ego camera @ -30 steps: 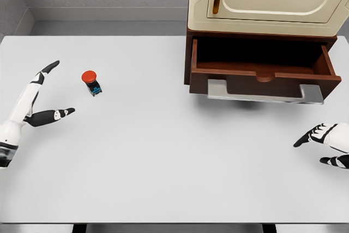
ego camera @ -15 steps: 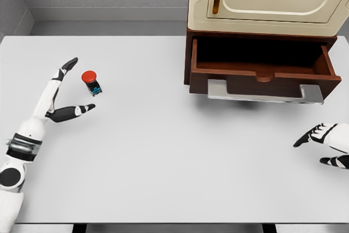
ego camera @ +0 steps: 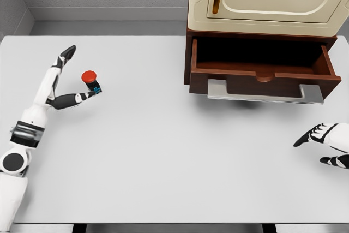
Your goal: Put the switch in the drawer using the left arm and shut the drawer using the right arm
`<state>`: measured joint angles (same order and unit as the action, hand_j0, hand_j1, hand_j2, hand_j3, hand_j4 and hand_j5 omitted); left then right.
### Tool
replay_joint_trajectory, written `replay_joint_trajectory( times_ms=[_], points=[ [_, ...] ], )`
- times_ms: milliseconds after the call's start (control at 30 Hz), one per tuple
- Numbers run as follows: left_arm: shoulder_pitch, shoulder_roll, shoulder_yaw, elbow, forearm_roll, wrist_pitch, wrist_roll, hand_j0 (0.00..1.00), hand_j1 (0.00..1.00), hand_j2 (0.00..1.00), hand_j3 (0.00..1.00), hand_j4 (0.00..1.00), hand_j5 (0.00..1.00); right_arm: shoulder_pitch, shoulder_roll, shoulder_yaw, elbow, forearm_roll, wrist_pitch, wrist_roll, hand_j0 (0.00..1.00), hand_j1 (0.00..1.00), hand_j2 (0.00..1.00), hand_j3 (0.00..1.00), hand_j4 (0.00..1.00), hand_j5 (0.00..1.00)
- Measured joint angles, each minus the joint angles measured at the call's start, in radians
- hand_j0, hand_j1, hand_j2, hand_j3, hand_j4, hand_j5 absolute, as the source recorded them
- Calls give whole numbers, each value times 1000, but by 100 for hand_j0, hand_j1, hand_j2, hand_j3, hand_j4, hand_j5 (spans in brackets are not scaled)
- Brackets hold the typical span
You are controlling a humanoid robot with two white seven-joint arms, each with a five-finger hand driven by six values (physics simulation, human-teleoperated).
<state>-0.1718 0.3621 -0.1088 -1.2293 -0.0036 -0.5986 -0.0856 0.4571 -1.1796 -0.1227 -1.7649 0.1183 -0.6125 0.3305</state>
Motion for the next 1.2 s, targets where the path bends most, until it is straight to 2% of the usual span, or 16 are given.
replay_joint_trajectory(
  times_ms=[267, 467, 1067, 1100, 1200],
  points=[
    [-14, 3, -18, 6, 46, 97, -61, 100, 100, 100, 100, 100, 100, 0, 0, 0, 2, 0, 0, 0, 73, 73, 73, 73, 73, 73],
    [-34, 19, -15, 26, 112, 129, -90, 100, 100, 100, 100, 100, 100, 0, 0, 0, 1, 0, 0, 0, 73, 73, 73, 73, 73, 73],
    [-60, 22, -28, 50, 122, 217, -126, 100, 100, 100, 100, 100, 100, -2, 5, 0, 0, -1, 0, 1, 74, 74, 74, 74, 74, 74],
    [-61, 21, -30, 52, 122, 218, -127, 97, 97, 97, 97, 97, 97, -2, 5, 0, 0, -1, 0, 1, 74, 74, 74, 74, 74, 74],
    [-61, 19, -37, 55, 121, 219, -129, 97, 97, 97, 97, 97, 97, -2, 6, -1, 0, -1, 0, 1, 73, 73, 73, 73, 73, 73]
  ],
)
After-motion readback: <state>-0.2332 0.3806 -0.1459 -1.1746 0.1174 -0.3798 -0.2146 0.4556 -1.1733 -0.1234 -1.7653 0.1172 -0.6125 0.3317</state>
